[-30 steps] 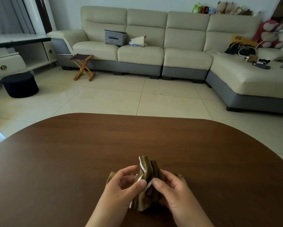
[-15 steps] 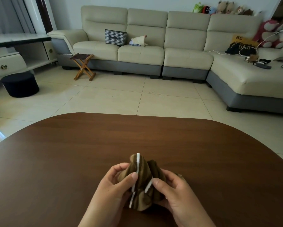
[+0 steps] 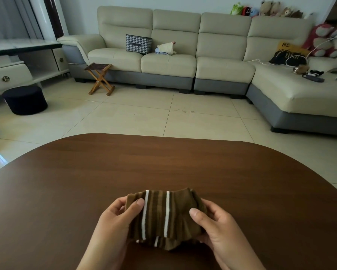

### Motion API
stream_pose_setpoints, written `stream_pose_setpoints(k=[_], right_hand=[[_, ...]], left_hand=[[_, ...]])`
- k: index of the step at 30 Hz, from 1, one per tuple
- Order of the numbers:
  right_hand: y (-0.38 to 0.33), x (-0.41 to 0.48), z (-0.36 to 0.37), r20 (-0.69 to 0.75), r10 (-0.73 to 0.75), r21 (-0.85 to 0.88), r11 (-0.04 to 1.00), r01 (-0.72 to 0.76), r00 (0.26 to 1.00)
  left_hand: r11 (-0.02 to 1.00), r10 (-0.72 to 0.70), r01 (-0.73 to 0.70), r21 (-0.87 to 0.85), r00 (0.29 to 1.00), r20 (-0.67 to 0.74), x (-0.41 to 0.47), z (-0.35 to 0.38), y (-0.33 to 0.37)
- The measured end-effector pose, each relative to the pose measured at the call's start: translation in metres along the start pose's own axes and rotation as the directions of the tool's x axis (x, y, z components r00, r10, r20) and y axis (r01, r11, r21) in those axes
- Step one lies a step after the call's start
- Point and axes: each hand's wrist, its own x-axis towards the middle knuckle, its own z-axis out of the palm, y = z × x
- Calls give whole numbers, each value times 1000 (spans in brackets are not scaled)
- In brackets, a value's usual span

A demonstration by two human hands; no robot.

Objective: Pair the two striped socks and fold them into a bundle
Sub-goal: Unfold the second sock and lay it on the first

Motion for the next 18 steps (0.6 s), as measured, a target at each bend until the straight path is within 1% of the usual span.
stream_pose_setpoints(k=[4,9,14,18], right_hand=[[-2,-2,-1,12,-29,8,1000,29,1000],[1,1,-7,-36,-34,-11,999,33,999],[2,3,-12,-76,-40,25,999,42,996],[3,3,-13,-95,-36,-36,999,32,995]], left_hand=[[988,63,-51,149,995,-74,4,-7,-2],[964,42,-18,265,995,-86,10,-12,-7],[913,82,-32,407,991,-106,12,-16,-9],[852,132,-57,521,985,-108,10,-15,-9]])
